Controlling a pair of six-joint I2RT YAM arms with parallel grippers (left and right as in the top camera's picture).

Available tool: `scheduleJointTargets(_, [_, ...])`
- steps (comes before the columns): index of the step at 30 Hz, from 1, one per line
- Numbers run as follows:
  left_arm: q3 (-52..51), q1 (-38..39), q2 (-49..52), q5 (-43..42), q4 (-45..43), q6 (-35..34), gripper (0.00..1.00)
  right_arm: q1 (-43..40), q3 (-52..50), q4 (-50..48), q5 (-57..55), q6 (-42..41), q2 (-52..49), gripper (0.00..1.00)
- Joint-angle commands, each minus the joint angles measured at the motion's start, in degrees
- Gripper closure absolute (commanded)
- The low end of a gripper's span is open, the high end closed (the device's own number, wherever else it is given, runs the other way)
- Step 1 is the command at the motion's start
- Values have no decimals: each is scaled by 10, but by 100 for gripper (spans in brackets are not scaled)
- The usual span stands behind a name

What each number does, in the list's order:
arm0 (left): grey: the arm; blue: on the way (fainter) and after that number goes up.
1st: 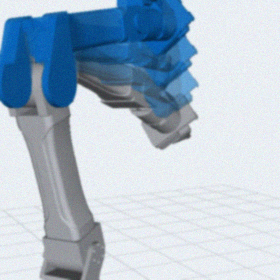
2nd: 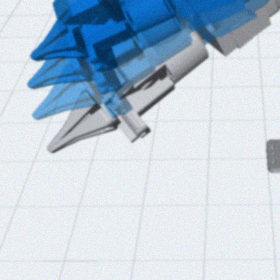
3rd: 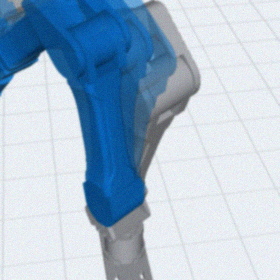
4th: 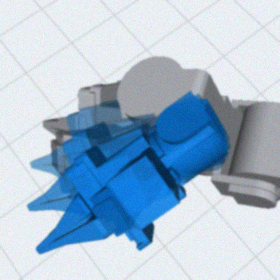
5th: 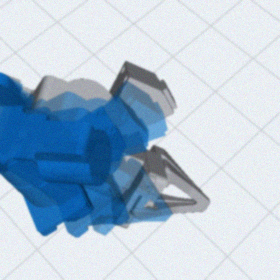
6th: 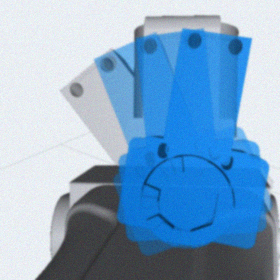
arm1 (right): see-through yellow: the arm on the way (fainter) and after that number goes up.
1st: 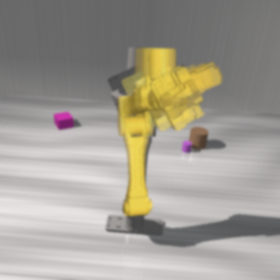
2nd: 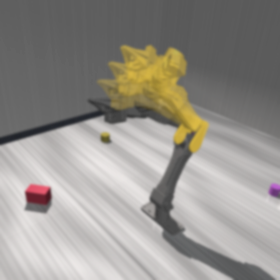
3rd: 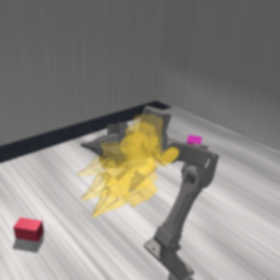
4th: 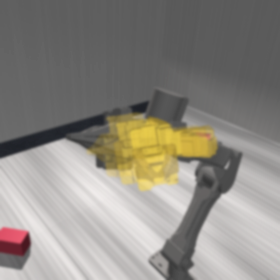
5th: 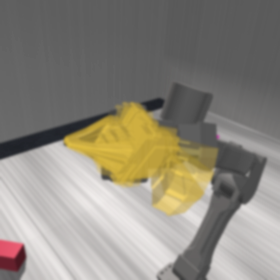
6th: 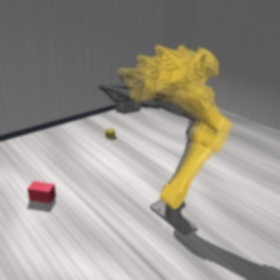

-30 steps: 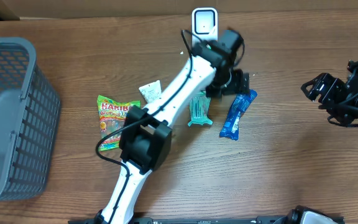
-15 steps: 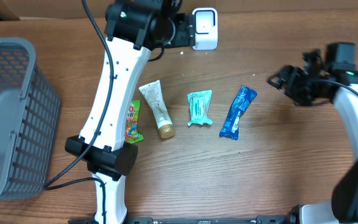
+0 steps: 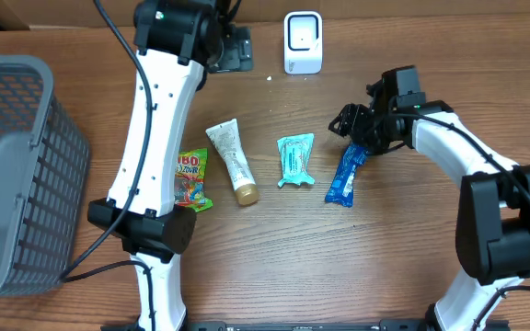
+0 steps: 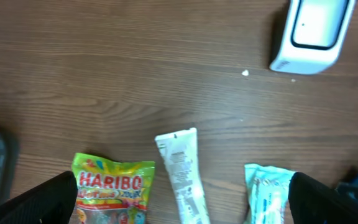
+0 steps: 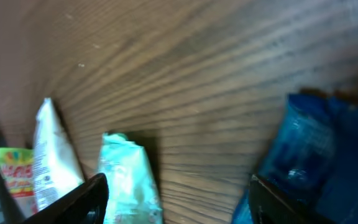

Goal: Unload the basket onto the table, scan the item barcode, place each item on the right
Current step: 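Lower the right gripper onto the blue bar and grasp it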

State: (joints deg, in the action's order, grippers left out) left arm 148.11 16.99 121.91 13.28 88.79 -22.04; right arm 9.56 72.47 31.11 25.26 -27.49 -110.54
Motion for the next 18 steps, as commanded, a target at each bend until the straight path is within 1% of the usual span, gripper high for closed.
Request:
scheduleJointTargets(1, [2, -6, -2, 17, -5, 7, 0, -2, 2, 40, -78, -11, -7, 30])
scheduleJointTargets(5, [2, -5, -2, 17, -6, 7, 0, -9, 2, 102, -189, -10, -7, 30])
scheduleJointTargets(6, [2, -5, -2, 17, -6, 7, 0, -11, 2, 109, -199, -11, -7, 30])
scheduleJointTargets(7, [2, -5, -2, 17, -6, 7, 0, -22, 2, 134, -227, -10, -7, 30])
scheduleJointTargets(9, [2, -5, -2, 17, -6, 7, 0, -43, 3, 172, -242, -10, -7, 29])
scheduleJointTargets(10, [2, -5, -2, 17, -6, 7, 0, -49, 3, 181, -242, -10, -7, 28])
scheduleJointTargets(11, [2, -5, -2, 17, -6, 7, 0, -65, 4, 211, -241, -10, -6, 21])
scheduleJointTargets(12, [2, -5, -2, 17, -6, 7, 1, -80, 7, 240, -239, -5, -6, 19])
scheduleJointTargets(14, [2, -5, -2, 17, -6, 7, 0, -102, 21, 288, -215, 42, -6, 17])
scheduleJointTargets(15, [2, -5, -2, 17, -6, 7, 0, -117, 41, 329, -194, 79, -6, 16])
scheduleJointTargets(18, [2, -5, -2, 17, -6, 7, 0, -150, 133, 443, -134, 146, -6, 16])
